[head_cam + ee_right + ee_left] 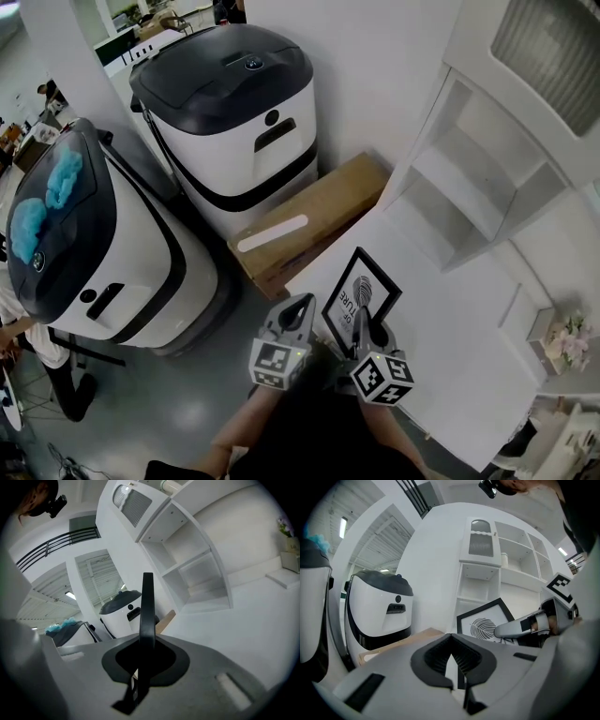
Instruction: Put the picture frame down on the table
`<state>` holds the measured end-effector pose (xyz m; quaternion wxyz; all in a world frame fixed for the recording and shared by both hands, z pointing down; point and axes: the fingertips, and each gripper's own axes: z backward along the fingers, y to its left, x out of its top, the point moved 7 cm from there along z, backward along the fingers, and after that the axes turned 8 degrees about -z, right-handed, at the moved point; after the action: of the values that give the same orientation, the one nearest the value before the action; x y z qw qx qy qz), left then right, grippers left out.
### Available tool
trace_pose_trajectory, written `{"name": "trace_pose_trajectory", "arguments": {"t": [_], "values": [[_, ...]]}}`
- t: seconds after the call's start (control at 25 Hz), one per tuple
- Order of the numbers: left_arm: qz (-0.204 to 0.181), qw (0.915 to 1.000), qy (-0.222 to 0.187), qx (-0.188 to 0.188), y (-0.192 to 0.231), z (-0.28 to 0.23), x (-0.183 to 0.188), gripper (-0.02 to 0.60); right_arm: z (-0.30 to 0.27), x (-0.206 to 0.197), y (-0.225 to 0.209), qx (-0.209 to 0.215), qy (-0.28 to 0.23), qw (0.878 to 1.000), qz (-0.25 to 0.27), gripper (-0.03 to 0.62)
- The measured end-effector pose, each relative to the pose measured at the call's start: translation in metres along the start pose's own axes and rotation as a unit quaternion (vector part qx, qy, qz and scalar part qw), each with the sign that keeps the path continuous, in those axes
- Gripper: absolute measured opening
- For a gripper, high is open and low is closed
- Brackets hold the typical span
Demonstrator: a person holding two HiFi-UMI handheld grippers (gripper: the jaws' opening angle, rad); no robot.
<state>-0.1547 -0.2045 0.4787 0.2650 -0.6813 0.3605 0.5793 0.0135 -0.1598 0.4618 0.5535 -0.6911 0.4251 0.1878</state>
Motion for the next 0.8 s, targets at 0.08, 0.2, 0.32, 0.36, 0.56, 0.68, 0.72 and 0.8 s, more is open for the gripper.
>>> {"name": "trace_pose_trajectory", "arguments": {"t": [0.08,0.2,0.32,0.36,0.56,0.68,0.72,0.8], "values": [[0.002,1.0,-0.001,-0.006,0.002,-0.004,0.001,0.011,-0.001,0.001,0.0,-0.005,-0.005,1.0,-0.008,0.014],[0.008,0.9998,-0.003,-0.016,0.004,-0.009,0.001,0.011,-0.002,0.002,-0.002,-0.011,-0.012,1.0,-0.013,0.014],[0.008,0.9997,-0.003,-0.025,0.004,-0.014,0.0,0.011,-0.003,0.001,-0.005,-0.016,-0.016,1.0,-0.021,0.014],[0.008,0.9996,-0.003,-0.027,0.004,-0.015,0.0,0.011,-0.003,0.001,-0.006,-0.018,-0.016,0.999,-0.024,0.014],[0.016,0.9993,0.0,-0.034,0.001,-0.02,-0.001,0.011,-0.001,0.001,-0.01,-0.025,-0.016,0.999,-0.034,0.014],[0.019,0.9991,0.004,-0.037,-0.002,-0.024,-0.002,0.011,0.0,0.002,-0.013,-0.027,-0.013,0.999,-0.04,0.014],[0.02,0.9991,0.005,-0.038,-0.004,-0.025,-0.002,0.011,0.0,0.002,-0.014,-0.028,-0.013,0.999,-0.041,0.014],[0.022,0.9989,0.007,-0.04,-0.007,-0.028,-0.003,0.011,0.001,0.004,-0.017,-0.03,-0.012,0.999,-0.042,0.014]]}}
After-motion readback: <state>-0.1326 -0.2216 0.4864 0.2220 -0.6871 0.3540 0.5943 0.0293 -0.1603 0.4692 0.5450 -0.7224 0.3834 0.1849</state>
